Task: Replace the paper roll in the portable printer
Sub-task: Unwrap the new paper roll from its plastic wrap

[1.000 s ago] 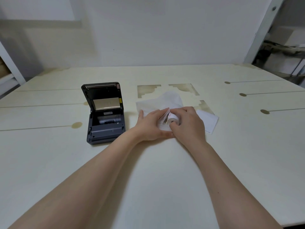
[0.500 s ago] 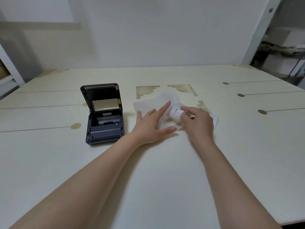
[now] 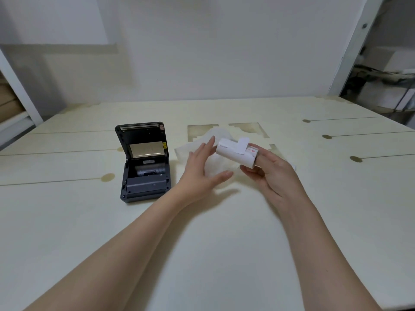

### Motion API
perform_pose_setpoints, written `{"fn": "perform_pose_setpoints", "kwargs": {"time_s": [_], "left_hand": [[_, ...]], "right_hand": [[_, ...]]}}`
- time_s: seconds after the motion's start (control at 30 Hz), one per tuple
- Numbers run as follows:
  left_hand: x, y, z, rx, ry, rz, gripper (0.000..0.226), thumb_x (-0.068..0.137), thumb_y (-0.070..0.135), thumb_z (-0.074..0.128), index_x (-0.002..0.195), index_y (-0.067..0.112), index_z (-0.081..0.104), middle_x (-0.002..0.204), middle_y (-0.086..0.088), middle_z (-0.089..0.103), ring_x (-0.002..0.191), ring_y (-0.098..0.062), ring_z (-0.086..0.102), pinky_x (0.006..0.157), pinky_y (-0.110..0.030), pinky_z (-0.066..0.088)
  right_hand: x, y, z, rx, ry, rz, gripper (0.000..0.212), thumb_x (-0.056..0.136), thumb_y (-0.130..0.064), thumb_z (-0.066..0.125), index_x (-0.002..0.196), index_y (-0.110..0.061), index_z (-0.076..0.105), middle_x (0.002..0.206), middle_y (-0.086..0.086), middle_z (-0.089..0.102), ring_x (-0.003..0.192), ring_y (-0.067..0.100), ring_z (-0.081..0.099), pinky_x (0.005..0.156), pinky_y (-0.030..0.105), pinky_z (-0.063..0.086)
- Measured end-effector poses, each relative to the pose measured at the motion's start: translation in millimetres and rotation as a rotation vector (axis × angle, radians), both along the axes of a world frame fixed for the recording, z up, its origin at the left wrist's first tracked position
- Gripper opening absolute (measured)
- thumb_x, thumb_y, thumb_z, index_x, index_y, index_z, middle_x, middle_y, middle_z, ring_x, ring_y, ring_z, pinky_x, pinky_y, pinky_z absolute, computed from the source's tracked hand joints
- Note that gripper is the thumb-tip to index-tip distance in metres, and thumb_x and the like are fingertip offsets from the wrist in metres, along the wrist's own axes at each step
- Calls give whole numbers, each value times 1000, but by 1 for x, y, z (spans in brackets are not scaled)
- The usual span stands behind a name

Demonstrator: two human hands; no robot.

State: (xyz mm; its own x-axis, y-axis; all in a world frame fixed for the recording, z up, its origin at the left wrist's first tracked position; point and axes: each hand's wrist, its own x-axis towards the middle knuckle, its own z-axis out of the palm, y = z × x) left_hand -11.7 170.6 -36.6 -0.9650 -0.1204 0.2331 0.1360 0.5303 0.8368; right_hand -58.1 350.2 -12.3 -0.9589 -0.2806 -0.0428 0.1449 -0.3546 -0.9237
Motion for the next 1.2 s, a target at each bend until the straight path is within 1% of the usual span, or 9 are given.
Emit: {"fn": "perform_pose_setpoints", "kwargs": {"time_s": [0.07,0.2,0.3,0.43,0.6,0.77,0.97,1.13,1.2], "left_hand": [[9,2,3,251,5,-62,77,90,42,64,154,34,22,145,20,47,139,1,39,119,-36,29],[16,9,7,489,94,-46,61,96,32,55,152,21,32,142,-7,56,125,-19,60,103,-36,50],[19,11,6,654,107,-70,55,95,21,58,146,17,39,139,-19,54,120,-31,63,96,-38,54],[25,5,7,776,106,-112,53,89,16,62,139,14,44,138,-24,52,111,-27,68,100,-41,53],[28,-3,1,786,149,-108,48,94,8,61,136,26,48,131,-13,55,116,-31,65,96,-38,54],[30,-5,-1,642,138,-103,48,93,3,62,135,21,50,127,-6,61,102,-29,66,97,-39,55],[30,-2,-1,580,117,-104,35,89,13,66,120,23,54,104,-6,65,93,-23,65,101,-66,43],[29,0,1,583,162,-8,30,92,12,66,119,18,52,103,3,66,91,-13,68,100,-52,50],[28,-2,2,621,180,36,29,94,9,63,119,15,52,112,-3,64,92,-13,68,99,-45,53]], "right_hand": [[3,-2,1,-18,40,55,23,92,-3,57,104,-13,75,104,5,74,88,15,66,93,33,54],[8,-13,-3,81,134,112,26,90,-3,59,102,-19,76,108,2,76,101,15,69,96,33,52],[10,-16,-4,138,195,103,28,89,-2,60,106,-19,75,108,2,76,103,16,69,98,35,51],[12,-16,-5,228,284,89,32,90,-3,60,104,-28,75,106,-2,76,104,18,68,102,42,50],[16,-19,-5,318,403,131,41,94,-4,51,114,-34,69,113,-3,73,112,18,65,100,37,49],[19,-24,-6,405,512,51,20,93,-26,62,109,-35,69,113,-11,70,104,7,65,85,20,48],[16,-25,-10,406,650,-25,13,87,-20,69,83,-32,72,106,-15,69,108,20,61,89,28,47],[16,-26,-10,416,757,-66,18,87,-14,69,82,-31,71,111,-18,65,121,18,52,96,27,44],[15,-26,-9,338,742,-112,14,87,-19,66,83,-31,71,111,-18,65,120,22,55,94,30,47]]}}
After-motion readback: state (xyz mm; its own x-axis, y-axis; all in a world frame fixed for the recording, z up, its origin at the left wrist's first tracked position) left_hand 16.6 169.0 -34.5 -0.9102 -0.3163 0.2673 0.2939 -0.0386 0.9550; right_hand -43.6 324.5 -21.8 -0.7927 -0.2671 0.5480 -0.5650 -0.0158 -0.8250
